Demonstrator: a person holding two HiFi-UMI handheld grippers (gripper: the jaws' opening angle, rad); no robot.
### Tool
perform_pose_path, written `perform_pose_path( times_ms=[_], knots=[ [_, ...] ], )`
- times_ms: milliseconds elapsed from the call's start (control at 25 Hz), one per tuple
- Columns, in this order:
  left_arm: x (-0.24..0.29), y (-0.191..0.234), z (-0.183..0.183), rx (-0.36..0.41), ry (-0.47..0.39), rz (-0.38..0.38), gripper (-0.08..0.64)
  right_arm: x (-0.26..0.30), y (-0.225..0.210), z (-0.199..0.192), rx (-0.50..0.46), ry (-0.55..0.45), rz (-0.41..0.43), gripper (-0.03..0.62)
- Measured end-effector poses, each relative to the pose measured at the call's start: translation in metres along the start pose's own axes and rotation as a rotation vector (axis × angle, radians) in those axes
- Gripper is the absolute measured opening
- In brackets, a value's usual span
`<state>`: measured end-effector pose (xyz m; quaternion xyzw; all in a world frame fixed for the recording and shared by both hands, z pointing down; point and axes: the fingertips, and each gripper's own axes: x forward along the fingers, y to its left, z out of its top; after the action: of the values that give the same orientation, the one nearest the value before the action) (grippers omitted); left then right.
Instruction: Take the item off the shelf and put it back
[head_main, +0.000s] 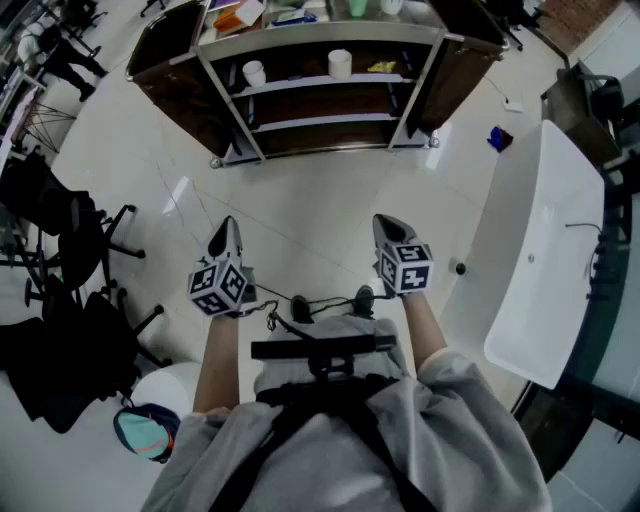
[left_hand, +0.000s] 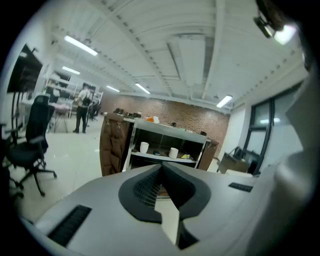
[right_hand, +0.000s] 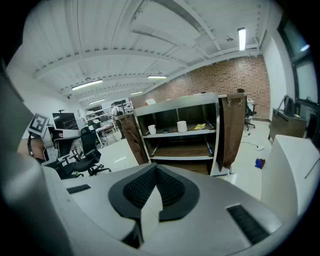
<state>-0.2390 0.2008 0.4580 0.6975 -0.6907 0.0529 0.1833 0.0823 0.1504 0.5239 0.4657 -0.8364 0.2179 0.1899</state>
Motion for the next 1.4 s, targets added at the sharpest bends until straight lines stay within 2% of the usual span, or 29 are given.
perform_pose_path(
  times_ms=[160,440,600,1040,1200,1400],
  knots=[
    [-0.003,-0.003,-0.003,0.079,0.009,0.011,0.006,-0.004,0.014,0.01,-0.046,-0.018,0.018,0.009],
    [0.001,0.009,-0.01,0.057,0.025,0.006,0.006,0.002,0.032,0.022,-0.093,-0.045,0.014,0.009],
    [0.005,0.017,-0.011,0.068,0.036,-0.036,0.006,0.012,0.049,0.026,-0.106,-0.048,0.005,0.009],
    [0.026,0.032,-0.002,0.168,0.08,-0.192,0.006,0.04,0.115,0.036,-0.092,-0.069,0.003,0.009],
    [0.037,0.026,-0.001,0.179,0.092,-0.225,0.006,0.045,0.119,0.041,-0.088,-0.066,0.0,0.009],
    [0.066,0.013,0.007,0.195,0.096,-0.238,0.006,0.065,0.104,0.058,-0.095,-0.071,0.017,0.009]
  ],
)
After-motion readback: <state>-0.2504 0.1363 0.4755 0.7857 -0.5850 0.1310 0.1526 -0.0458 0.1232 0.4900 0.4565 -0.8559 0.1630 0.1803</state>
